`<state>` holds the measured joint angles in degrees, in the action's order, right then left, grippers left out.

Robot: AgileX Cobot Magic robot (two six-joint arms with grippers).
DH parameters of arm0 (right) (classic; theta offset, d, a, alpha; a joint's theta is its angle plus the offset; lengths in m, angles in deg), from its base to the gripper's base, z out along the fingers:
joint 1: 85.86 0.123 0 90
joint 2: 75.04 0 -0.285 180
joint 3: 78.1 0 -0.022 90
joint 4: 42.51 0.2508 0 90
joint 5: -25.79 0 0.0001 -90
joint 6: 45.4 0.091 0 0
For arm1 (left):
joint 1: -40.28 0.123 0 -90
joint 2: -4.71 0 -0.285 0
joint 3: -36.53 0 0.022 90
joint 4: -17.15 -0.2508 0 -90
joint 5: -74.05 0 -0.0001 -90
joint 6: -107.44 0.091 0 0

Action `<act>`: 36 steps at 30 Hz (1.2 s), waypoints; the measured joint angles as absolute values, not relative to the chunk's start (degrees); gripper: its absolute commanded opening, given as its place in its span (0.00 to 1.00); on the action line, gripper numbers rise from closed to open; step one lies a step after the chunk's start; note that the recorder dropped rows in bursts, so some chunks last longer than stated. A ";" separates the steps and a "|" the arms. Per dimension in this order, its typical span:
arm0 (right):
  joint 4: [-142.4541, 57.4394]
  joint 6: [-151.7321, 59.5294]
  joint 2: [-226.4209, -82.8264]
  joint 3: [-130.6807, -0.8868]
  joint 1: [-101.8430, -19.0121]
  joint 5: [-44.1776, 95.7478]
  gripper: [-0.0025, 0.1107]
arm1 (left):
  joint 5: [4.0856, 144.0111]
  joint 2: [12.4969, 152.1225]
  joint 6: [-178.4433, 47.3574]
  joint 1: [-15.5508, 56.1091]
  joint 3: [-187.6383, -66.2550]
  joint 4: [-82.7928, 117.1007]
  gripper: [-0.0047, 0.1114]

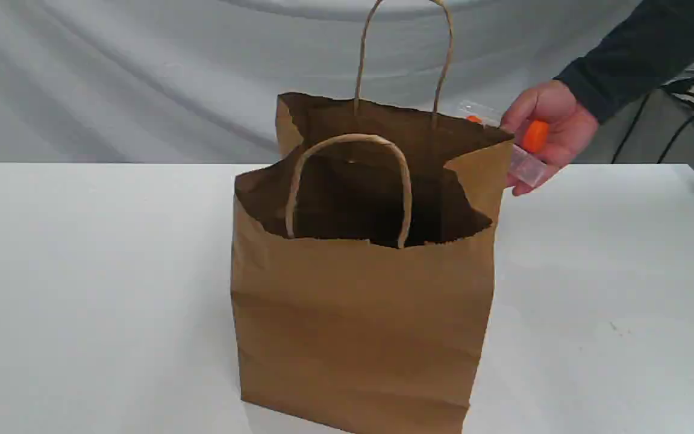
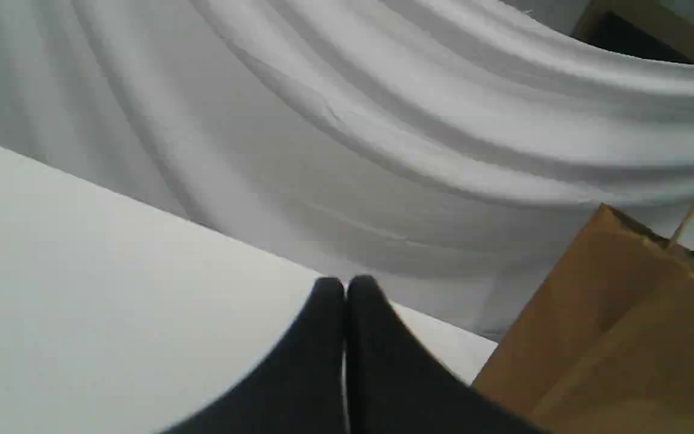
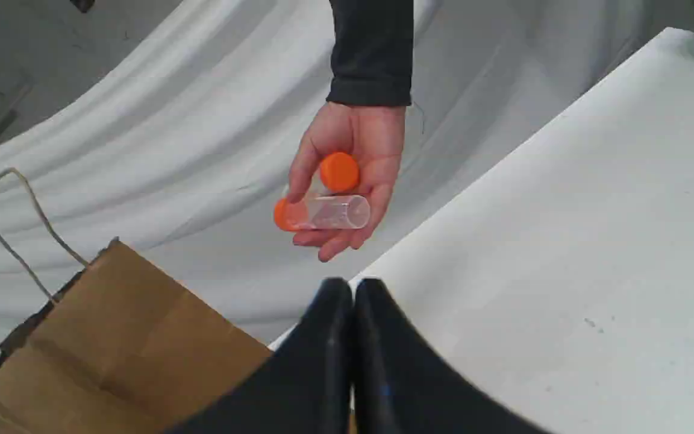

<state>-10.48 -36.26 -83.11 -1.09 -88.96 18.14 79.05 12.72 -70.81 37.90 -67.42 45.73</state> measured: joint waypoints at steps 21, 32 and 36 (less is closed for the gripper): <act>-19.63 -36.63 -83.11 -1.09 -88.96 18.14 0.02 | 99.32 17.44 -47.83 37.90 -92.81 51.84 0.04; -19.63 -36.63 -83.11 -1.09 -88.96 18.14 0.02 | 130.46 49.95 -14.25 37.90 -115.47 66.60 0.04; -19.63 -36.63 -83.11 -1.09 -88.96 18.14 0.02 | 138.56 60.50 -11.43 37.90 -122.16 69.62 0.05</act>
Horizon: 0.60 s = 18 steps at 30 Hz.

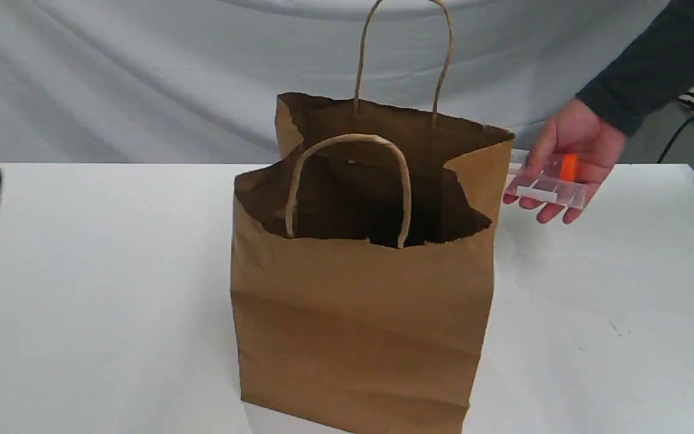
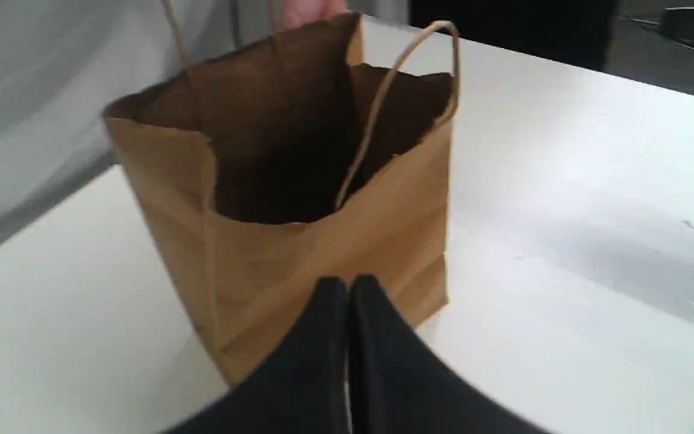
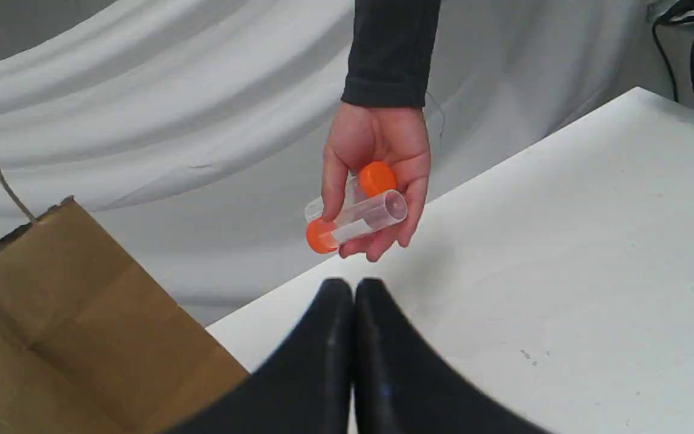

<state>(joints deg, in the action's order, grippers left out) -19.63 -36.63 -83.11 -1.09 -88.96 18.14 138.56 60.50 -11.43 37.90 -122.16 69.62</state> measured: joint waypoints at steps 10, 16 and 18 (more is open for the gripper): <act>-19.63 -36.63 -83.11 -1.09 -88.96 18.14 0.02 | 143.35 74.23 -6.29 37.90 -128.00 77.99 0.15; -19.63 -36.63 -83.11 -1.09 -88.96 18.14 0.02 | 140.87 74.47 -2.81 31.57 -128.12 78.21 0.28; -19.63 -36.63 -83.11 -1.09 -88.96 18.14 0.02 | 136.79 74.47 -2.34 27.97 -128.12 77.42 0.35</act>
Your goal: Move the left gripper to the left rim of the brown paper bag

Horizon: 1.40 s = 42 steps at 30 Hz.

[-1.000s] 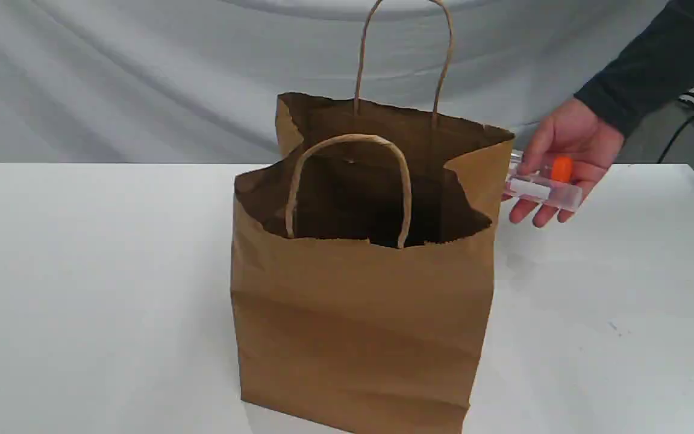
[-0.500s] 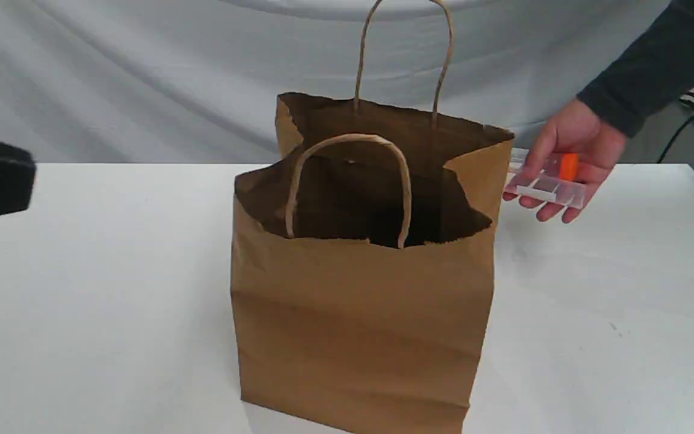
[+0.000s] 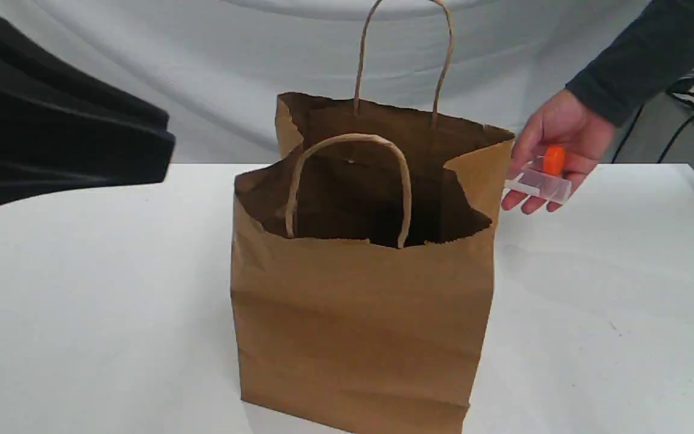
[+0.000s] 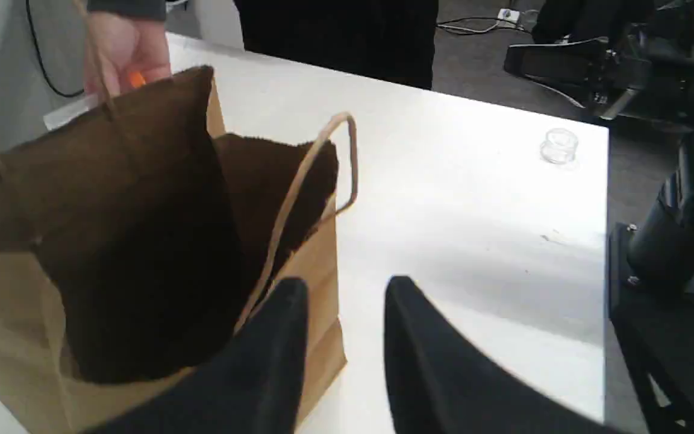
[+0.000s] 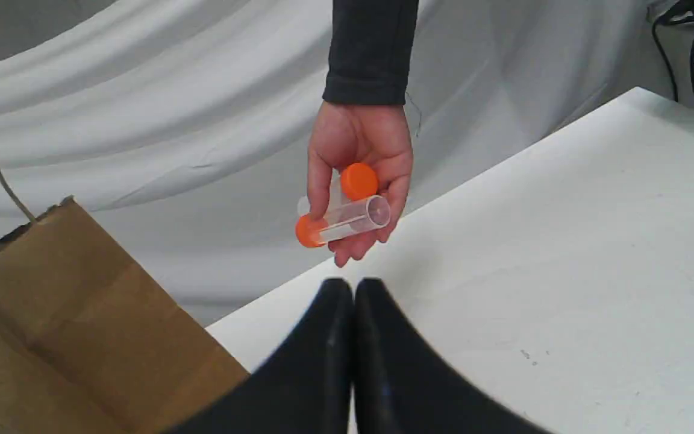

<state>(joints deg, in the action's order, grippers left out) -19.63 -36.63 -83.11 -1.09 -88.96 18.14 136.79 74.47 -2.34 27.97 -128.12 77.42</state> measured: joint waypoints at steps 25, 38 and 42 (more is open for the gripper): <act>-19.63 -36.63 -83.11 -1.09 -88.96 17.72 0.02 | 108.11 86.36 -4.46 5.67 -128.34 62.46 0.49; -19.63 -36.63 -83.11 -1.09 -88.96 17.72 0.02 | 107.29 86.36 -4.49 5.67 -128.34 61.19 0.04; -18.91 -36.63 -83.11 -1.09 -88.96 17.72 0.02 | 107.29 86.36 -4.47 5.67 -128.34 60.82 0.04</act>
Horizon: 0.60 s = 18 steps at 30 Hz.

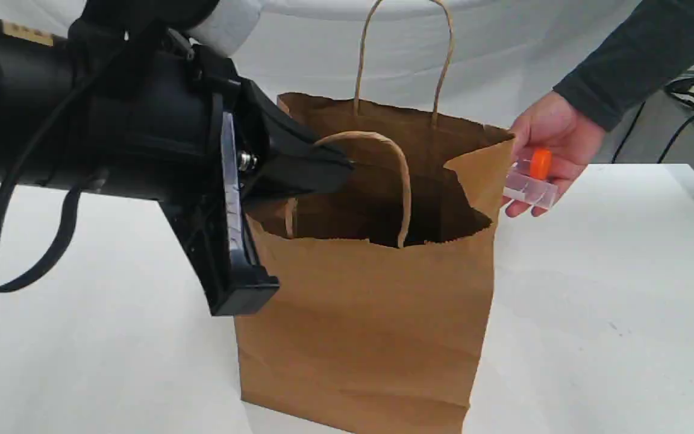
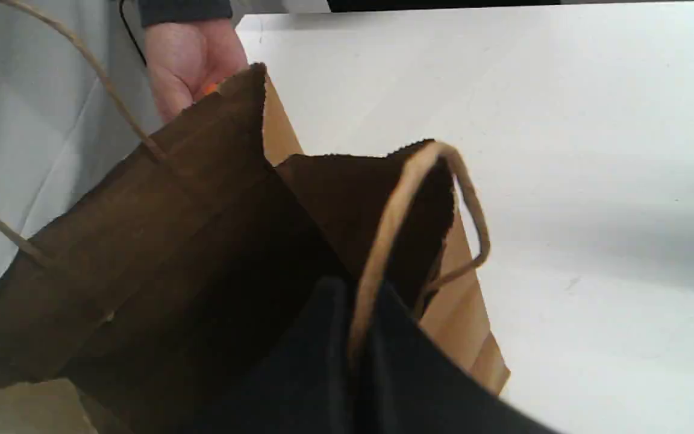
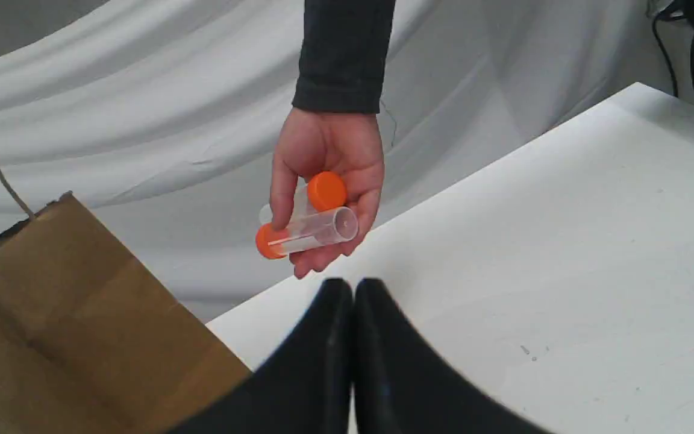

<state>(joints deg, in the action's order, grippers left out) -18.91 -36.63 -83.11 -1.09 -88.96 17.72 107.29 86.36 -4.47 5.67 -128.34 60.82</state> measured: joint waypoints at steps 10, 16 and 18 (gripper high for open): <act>-15.16 -38.86 -83.11 -8.07 -88.96 17.03 0.02 | 107.29 86.36 -4.47 5.67 -128.34 58.74 0.04; -16.02 -48.70 -93.50 -28.72 -88.96 12.99 0.02 | 107.29 86.36 -4.47 5.67 -128.34 58.98 0.04; -16.25 -53.10 -100.31 -35.95 -88.96 8.54 0.02 | 107.29 86.36 -4.47 5.67 -128.34 58.98 0.04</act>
<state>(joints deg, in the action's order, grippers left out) -16.25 -53.10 -100.31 -35.95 -88.96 8.54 107.29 86.36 -4.47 5.67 -128.34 58.98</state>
